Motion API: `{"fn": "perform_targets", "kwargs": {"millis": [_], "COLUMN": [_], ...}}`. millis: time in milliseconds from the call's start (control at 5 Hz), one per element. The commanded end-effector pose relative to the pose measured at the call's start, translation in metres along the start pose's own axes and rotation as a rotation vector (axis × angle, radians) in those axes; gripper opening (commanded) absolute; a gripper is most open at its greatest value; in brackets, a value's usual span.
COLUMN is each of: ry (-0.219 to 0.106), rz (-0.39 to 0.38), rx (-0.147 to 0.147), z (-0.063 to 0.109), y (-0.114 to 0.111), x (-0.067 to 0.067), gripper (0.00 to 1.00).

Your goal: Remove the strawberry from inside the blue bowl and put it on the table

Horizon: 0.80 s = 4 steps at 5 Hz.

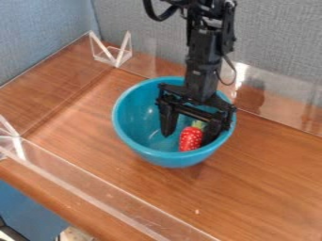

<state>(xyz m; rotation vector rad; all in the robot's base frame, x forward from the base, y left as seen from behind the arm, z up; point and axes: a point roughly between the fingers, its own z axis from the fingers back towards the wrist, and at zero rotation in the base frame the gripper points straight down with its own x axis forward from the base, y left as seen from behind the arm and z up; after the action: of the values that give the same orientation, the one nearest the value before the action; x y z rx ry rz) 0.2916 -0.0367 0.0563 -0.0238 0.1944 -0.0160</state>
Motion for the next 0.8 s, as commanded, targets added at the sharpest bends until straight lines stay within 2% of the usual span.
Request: {"fn": "perform_targets", "kwargs": {"millis": [0,200,600], "ry": [-0.065,-0.078,-0.091], "rz": [-0.007,-0.019,-0.033], "rx": [-0.005,-0.006,-0.008], "z": [0.0181,0.0217,0.0238], "y": [-0.0045,-0.0091,-0.0145], "x": [-0.0001,-0.003,-0.0055], "gripper": [0.0,1.0,1.0]}}
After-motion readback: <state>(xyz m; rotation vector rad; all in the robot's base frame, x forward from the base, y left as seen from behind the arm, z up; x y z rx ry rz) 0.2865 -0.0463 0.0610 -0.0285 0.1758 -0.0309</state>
